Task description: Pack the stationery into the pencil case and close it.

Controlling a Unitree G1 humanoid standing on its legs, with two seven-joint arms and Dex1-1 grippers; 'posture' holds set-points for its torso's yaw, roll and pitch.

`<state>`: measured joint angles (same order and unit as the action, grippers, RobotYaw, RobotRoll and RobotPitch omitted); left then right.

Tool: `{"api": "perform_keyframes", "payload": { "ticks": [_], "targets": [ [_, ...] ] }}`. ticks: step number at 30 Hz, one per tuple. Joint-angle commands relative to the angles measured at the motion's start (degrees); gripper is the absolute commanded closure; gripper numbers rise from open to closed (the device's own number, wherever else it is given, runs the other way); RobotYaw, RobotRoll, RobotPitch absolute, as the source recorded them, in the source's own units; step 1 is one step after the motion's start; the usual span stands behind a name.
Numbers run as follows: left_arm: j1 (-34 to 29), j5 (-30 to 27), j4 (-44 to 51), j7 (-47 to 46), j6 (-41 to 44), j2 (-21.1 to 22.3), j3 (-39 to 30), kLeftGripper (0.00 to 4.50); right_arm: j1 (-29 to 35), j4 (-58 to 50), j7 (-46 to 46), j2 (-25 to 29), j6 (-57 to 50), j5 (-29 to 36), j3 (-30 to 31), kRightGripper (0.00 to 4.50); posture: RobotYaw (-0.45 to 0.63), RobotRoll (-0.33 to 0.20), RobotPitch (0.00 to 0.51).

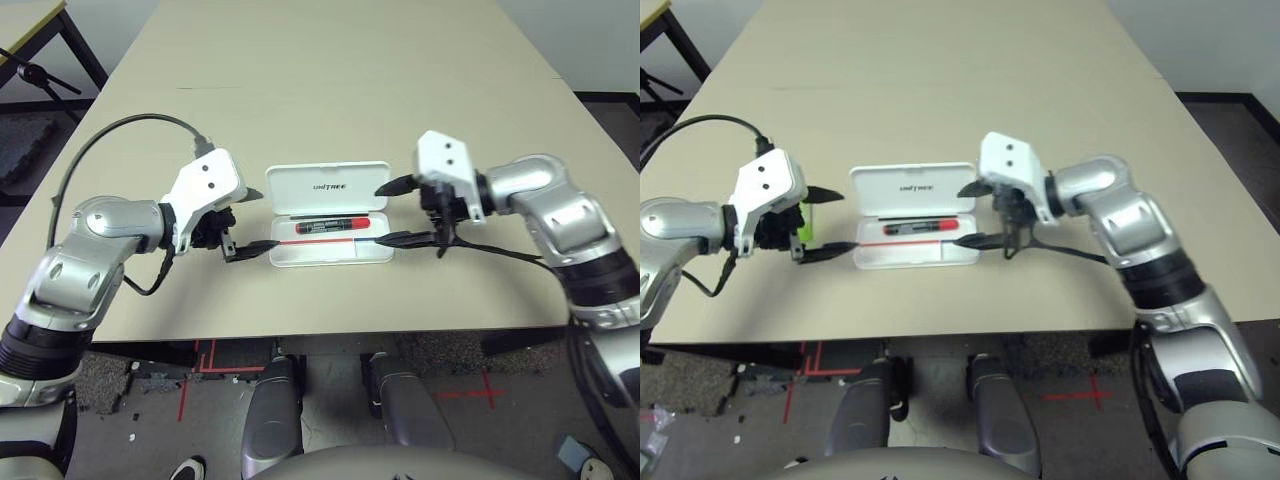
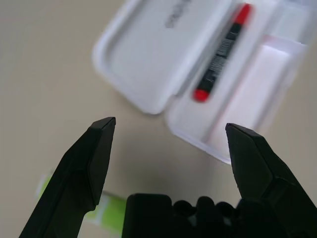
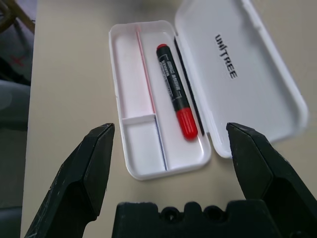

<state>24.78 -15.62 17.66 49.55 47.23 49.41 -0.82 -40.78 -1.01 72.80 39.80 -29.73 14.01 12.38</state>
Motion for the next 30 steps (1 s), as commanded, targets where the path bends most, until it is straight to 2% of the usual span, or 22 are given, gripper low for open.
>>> {"api": "perform_keyframes", "payload": {
  "ticks": [1,5,14,22,30],
  "targets": [
    [2.12,-1.16,-0.90,-5.61,9.67,-1.75,-3.04,0.00,1.18,-1.81,-0.64,0.10,-0.95,1.43,-0.90,0.02,-0.06,0.000,0.157],
    [5.45,2.32,-5.99,-14.23,17.41,-3.78,-3.12,0.00,1.85,-2.72,-1.98,-0.66,-1.21,1.96,-0.78,0.02,-0.06,0.000,0.158],
    [7.08,2.48,-9.21,-23.48,24.48,-10.31,-4.82,0.00,1.82,-2.44,-3.18,-1.20,-0.60,1.69,-0.14,0.02,-0.06,0.000,0.161],
    [7.60,4.10,-16.11,-30.70,22.47,-15.87,-5.97,0.00,2.13,-2.84,-3.57,-1.35,-0.49,1.29,0.33,0.02,-0.08,0.000,0.167],
    [6.22,4.35,-19.51,-32.83,21.10,-16.80,-5.39,0.00,2.63,-3.56,-4.13,-1.06,-0.76,1.30,0.36,0.02,-0.09,0.000,0.171]
  ]
}}
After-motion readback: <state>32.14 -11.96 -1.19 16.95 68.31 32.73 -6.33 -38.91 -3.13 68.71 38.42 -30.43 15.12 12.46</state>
